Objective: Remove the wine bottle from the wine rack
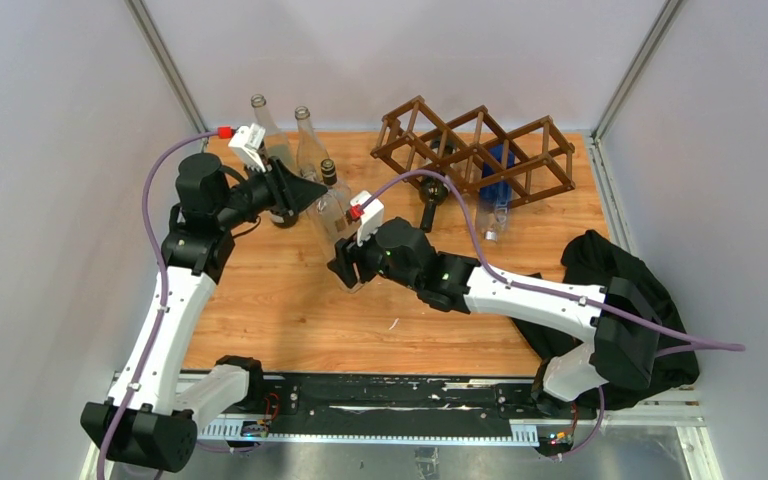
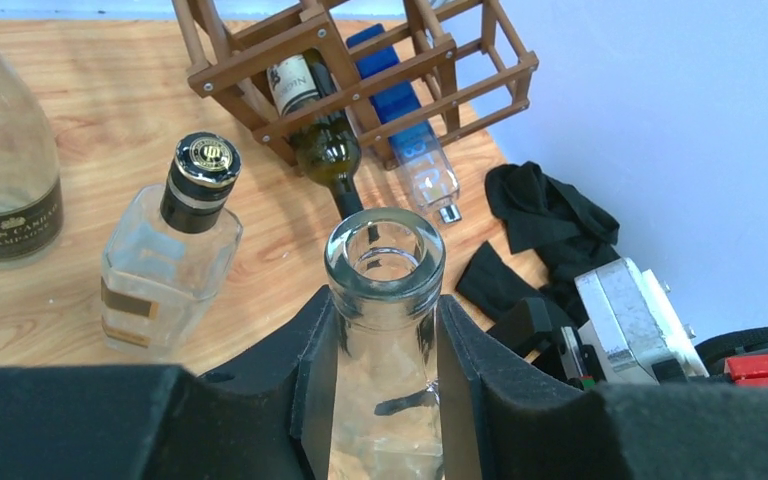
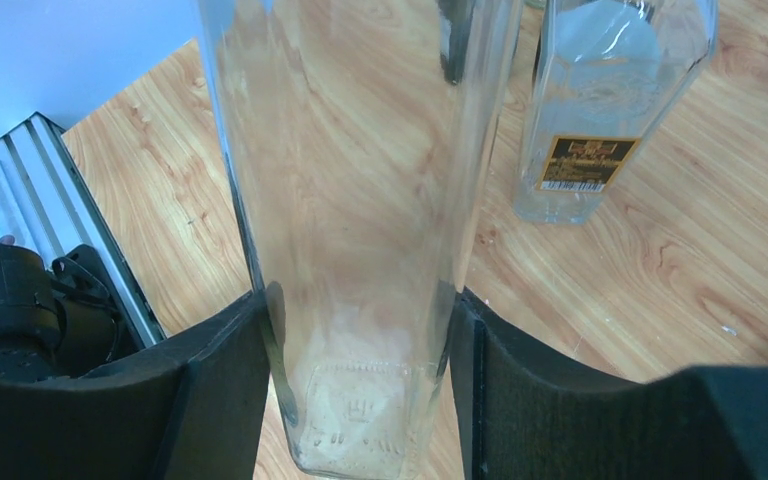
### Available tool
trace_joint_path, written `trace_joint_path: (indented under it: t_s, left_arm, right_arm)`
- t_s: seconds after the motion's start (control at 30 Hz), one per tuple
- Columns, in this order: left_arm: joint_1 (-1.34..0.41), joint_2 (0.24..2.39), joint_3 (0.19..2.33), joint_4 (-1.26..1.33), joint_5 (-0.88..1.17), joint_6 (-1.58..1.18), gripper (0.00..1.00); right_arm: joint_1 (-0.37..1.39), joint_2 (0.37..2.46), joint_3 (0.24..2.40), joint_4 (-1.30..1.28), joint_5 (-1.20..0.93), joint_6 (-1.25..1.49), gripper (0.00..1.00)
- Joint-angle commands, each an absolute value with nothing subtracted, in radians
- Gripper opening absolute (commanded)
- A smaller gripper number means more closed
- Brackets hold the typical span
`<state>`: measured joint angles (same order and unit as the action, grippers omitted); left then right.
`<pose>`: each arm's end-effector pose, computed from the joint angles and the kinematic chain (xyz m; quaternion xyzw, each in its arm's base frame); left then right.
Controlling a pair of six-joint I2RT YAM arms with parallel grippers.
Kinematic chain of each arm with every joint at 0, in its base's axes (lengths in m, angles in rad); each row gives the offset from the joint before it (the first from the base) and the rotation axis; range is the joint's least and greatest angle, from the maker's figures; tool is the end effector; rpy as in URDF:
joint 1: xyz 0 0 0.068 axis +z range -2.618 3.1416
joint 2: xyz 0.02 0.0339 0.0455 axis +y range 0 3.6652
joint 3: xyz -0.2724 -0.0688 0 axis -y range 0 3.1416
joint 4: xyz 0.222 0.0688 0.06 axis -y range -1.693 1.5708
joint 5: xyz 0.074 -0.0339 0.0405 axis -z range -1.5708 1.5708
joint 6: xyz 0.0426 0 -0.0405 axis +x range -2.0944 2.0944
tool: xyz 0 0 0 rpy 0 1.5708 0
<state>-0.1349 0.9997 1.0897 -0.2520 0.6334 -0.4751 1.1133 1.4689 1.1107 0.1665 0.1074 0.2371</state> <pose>0.1902 -0.0513 0.4049 0.0762 0.7478 -0.4112 0.5157 0.1523 0.2989 0.3407 -0.2959 0.7121 0.3648 0.5218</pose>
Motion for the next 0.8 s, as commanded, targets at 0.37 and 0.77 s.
trace_joint_path:
  t_s: [0.37, 0.77]
  left_arm:
    - [-0.063, 0.997, 1.044, -0.166, 0.532, -0.003, 0.00]
    - [-0.018, 0.976, 0.754, 0.231, 0.562, 0.112, 0.00]
  right_arm:
    - [1.118, 1.192, 0.921, 0.037, 0.265, 0.355, 0.95]
    - [0.910, 1.026, 0.854, -0.150, 0.268, 0.488, 0.97]
